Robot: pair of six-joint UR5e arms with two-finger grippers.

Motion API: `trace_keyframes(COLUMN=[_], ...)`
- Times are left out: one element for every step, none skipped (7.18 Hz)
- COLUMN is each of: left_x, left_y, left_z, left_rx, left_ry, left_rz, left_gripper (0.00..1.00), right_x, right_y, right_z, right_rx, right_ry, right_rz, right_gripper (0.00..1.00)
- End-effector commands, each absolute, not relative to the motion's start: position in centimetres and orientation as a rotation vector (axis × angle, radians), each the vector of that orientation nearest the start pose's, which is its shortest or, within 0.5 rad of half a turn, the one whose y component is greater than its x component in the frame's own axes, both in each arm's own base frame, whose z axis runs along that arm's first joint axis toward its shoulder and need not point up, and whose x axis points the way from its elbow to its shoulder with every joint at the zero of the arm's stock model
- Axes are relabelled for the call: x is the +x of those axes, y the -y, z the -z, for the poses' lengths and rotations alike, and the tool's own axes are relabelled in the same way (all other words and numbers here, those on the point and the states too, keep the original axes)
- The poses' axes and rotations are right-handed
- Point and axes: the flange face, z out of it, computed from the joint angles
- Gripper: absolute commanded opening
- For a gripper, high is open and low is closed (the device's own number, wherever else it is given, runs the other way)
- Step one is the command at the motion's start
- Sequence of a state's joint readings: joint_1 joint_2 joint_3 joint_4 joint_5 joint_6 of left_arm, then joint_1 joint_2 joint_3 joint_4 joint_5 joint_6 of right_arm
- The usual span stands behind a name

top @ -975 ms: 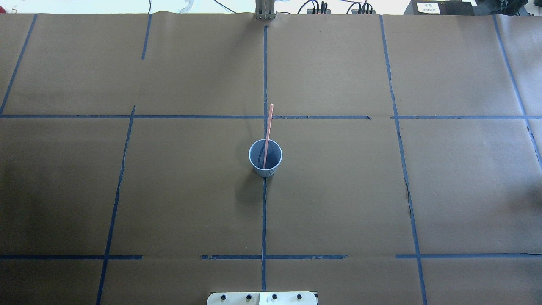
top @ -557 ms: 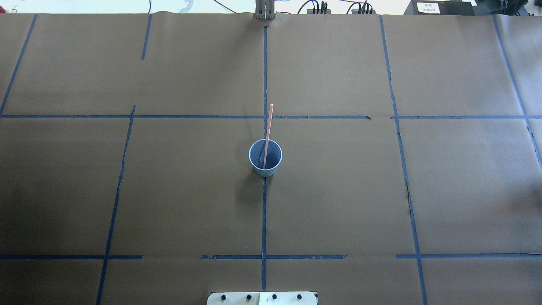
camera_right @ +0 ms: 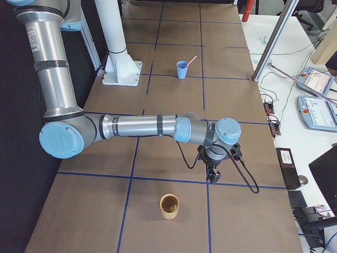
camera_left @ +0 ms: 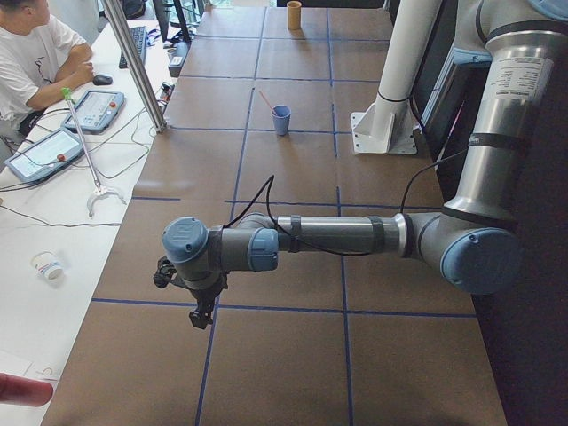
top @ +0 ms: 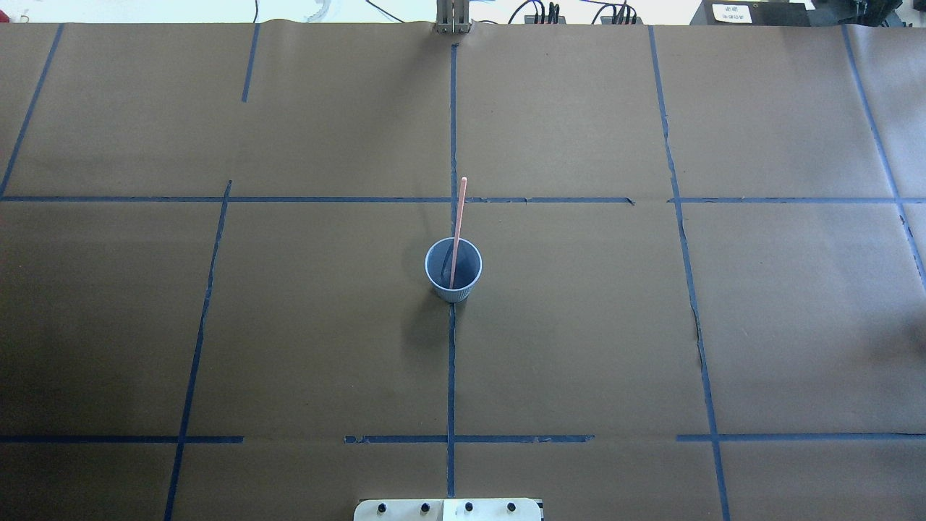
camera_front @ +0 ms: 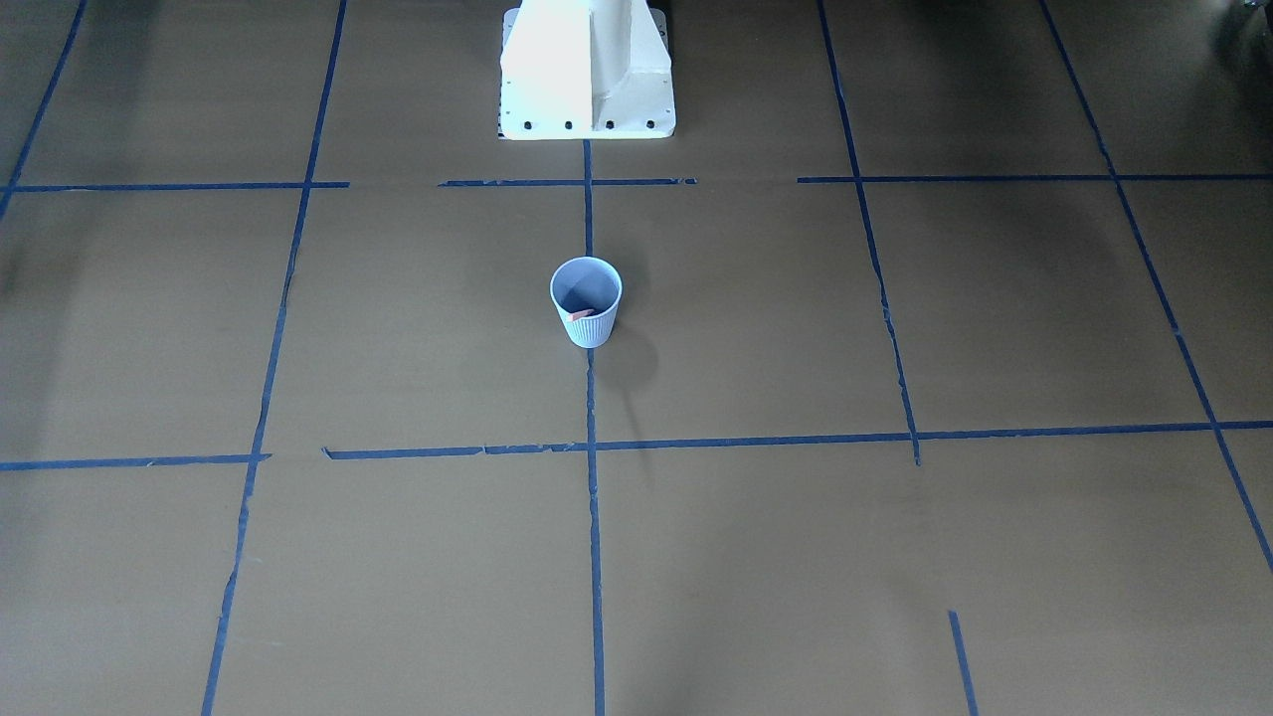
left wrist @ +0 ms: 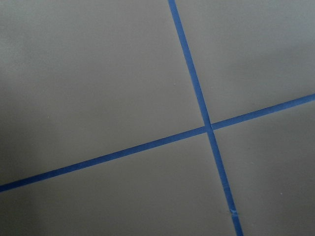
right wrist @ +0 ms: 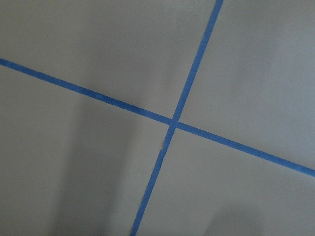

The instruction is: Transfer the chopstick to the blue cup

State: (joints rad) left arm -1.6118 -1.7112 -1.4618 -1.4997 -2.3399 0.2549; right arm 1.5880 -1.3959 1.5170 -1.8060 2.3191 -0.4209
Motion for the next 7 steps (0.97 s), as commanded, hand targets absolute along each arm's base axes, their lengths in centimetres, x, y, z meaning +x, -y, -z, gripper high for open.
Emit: trace_keyframes(left_x=[-8.1, -6.1, -5.9, -5.6, -5.6, -5.6, -5.6], left_y=[51.9, 51.8, 51.1, 50.0, 49.4, 49.1, 49.1], left_z=[-62.1, -60.7, -61.1, -62.1, -62.9, -63.2, -63.2], left_rx=[0.035, 0.002, -0.013, -0.027, -0.047, -0.053, -0.051], left_ry=[-0.774, -0.773, -0.771, -0.779, -0.777, -0.775, -0.778], left_rz=[-0.118, -0.105, -0.1, -0.103, -0.097, -0.095, -0.097], left_gripper=[1.0, 1.0, 1.0, 1.0, 1.0, 1.0, 1.0], right_x=[7.5, 7.5, 7.4, 7.4, 7.4, 7.5, 7.6], right_y=[54.6, 54.5, 54.3, 54.1, 54.0, 54.1, 53.9], right_z=[-61.6, -61.4, -61.4, -61.6, -61.8, -61.9, -62.1], right_rx=[0.008, 0.008, 0.008, 0.006, 0.004, 0.004, 0.005], right_ry=[0.763, 0.759, 0.767, 0.769, 0.767, 0.754, 0.737], right_rz=[0.257, 0.247, 0.244, 0.242, 0.242, 0.245, 0.259], right_gripper=[1.0, 1.0, 1.0, 1.0, 1.0, 1.0, 1.0])
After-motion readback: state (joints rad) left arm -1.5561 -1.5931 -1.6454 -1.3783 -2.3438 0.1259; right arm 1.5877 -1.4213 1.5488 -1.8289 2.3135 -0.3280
